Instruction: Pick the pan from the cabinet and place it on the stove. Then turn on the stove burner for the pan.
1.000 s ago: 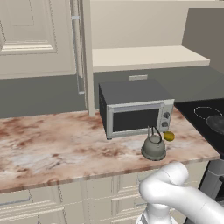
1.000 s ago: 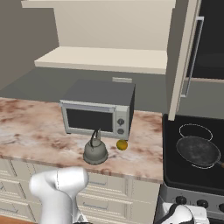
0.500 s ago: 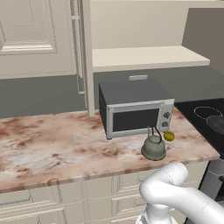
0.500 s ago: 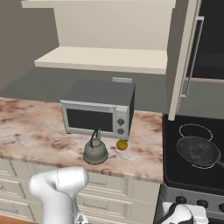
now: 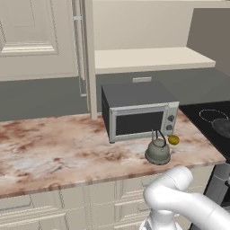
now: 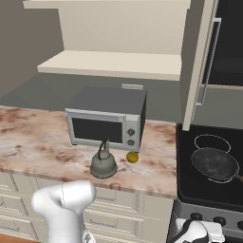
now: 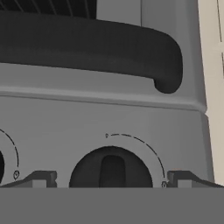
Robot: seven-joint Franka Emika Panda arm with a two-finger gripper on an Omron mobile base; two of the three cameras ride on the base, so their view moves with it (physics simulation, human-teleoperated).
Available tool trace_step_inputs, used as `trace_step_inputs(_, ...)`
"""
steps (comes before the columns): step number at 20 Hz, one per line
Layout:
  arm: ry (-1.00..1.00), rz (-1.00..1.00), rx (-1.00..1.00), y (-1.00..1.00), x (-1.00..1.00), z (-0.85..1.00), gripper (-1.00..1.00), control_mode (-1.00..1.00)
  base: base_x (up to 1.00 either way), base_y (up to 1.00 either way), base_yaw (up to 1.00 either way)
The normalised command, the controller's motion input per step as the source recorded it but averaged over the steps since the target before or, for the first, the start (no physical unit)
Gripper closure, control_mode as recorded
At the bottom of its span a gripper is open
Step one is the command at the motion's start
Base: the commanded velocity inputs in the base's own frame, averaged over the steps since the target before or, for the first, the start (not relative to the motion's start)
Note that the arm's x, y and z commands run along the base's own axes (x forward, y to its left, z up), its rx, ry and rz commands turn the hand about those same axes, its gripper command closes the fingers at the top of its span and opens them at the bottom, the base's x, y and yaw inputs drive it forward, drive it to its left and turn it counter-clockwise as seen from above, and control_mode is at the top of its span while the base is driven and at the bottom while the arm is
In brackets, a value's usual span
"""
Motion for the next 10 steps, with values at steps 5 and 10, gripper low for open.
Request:
trace_step_inputs(5,0.00,0.00,0.00,0.00,0.04,-0.14,1.00,-1.00,0.00,0.00,0.00)
trace_step_inputs(10,0.00,0.00,0.00,0.00,0.13,-0.10,1.00,-1.00,0.00,0.00,0.00)
